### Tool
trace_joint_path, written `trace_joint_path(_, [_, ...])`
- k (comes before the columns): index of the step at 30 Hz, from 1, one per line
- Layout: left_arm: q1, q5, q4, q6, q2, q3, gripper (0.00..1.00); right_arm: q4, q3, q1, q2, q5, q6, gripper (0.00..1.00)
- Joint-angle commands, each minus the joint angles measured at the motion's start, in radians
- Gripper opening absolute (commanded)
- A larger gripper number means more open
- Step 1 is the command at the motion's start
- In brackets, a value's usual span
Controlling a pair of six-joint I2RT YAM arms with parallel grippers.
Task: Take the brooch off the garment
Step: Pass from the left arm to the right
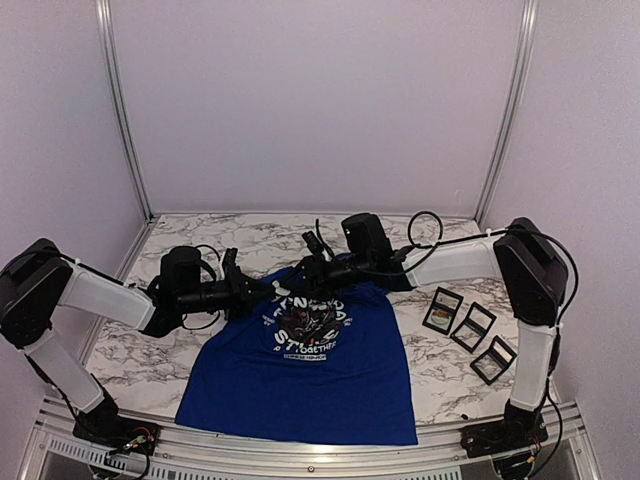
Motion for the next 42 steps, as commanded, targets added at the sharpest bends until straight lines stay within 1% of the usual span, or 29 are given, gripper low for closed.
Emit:
trace_joint_path(1, [0.005,0.020,0.051,0.001,0.006,-0.013,0.00,0.110,0.002,-0.006,0.023,-0.031,0.079,0.50])
trace_joint_path(4, [0.005,0.021,0.053,0.001,0.006,-0.014,0.00,0.165,-0.004,-0.013,0.035,-0.047,0.134,0.48])
trace_joint_path(6, [0.005,0.020,0.053,0.004,0.002,-0.016,0.00,0.194,-0.003,-0.018,0.044,-0.055,0.157,0.44])
trace_joint_path(15, [0.003,0.028,0.018,0.047,-0.019,-0.013,0.00,0.236,0.024,-0.018,0.073,-0.077,0.188,0.31])
trace_joint_path(23, [-0.002,0.045,-0.024,0.098,-0.037,0.002,0.00,0.266,0.037,-0.018,0.095,-0.096,0.211,0.27])
trace_joint_path(25, [-0.004,0.044,-0.035,0.106,-0.038,0.003,0.00,0.281,0.034,-0.018,0.094,-0.099,0.217,0.23])
trace_joint_path(29, [-0.002,0.033,-0.027,0.091,-0.043,-0.010,0.00,0.327,0.010,-0.018,0.080,-0.110,0.221,0.23])
trace_joint_path(35, [0.000,0.004,-0.021,0.063,-0.043,-0.016,0.00,0.406,-0.037,-0.019,0.062,-0.129,0.232,0.26])
trace_joint_path(38, [0.006,-0.006,0.003,0.024,-0.033,-0.028,0.00,0.447,-0.056,-0.018,0.053,-0.131,0.242,0.26])
trace_joint_path(40, [0.008,-0.007,0.024,0.004,-0.025,-0.035,0.00,0.464,-0.064,-0.018,0.048,-0.132,0.243,0.25])
trace_joint_path(42, [0.008,-0.008,0.032,-0.004,-0.020,-0.037,0.00,0.484,-0.075,-0.018,0.043,-0.133,0.251,0.22])
